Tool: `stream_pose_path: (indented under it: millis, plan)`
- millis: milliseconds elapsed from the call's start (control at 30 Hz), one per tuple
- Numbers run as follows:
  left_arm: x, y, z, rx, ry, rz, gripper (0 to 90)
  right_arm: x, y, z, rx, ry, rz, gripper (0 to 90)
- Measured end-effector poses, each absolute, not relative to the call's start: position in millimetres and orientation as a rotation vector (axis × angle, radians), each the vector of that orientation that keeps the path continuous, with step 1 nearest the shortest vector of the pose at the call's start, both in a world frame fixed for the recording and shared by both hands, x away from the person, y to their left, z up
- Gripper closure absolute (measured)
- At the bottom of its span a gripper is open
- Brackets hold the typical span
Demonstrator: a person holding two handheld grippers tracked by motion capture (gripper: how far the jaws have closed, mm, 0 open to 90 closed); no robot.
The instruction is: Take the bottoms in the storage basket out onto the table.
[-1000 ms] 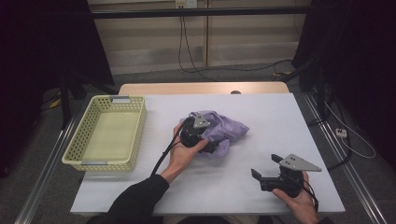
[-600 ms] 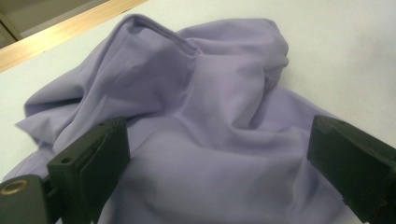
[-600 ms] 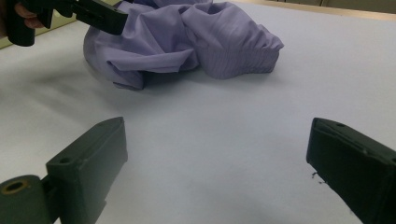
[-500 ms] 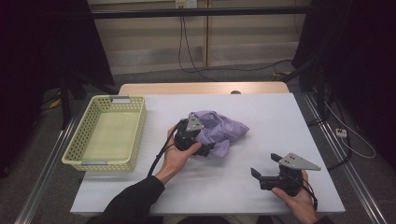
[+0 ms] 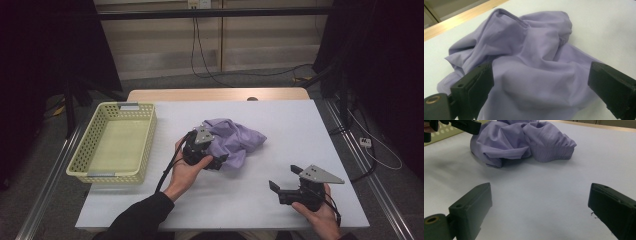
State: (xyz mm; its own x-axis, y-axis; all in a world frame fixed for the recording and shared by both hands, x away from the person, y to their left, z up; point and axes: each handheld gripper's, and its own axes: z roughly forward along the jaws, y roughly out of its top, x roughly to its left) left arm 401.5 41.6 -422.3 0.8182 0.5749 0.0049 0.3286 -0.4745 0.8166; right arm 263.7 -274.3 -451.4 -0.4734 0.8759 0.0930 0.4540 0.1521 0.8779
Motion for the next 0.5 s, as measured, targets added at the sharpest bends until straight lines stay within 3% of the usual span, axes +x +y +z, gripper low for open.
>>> stream_pose_path:
  millis: [500]
  plan:
    - [390, 60, -411, 2.054, 0.660, 0.381, 7.1, 264, -274, -451, 1.266, 1.990, 1.264, 5.4]
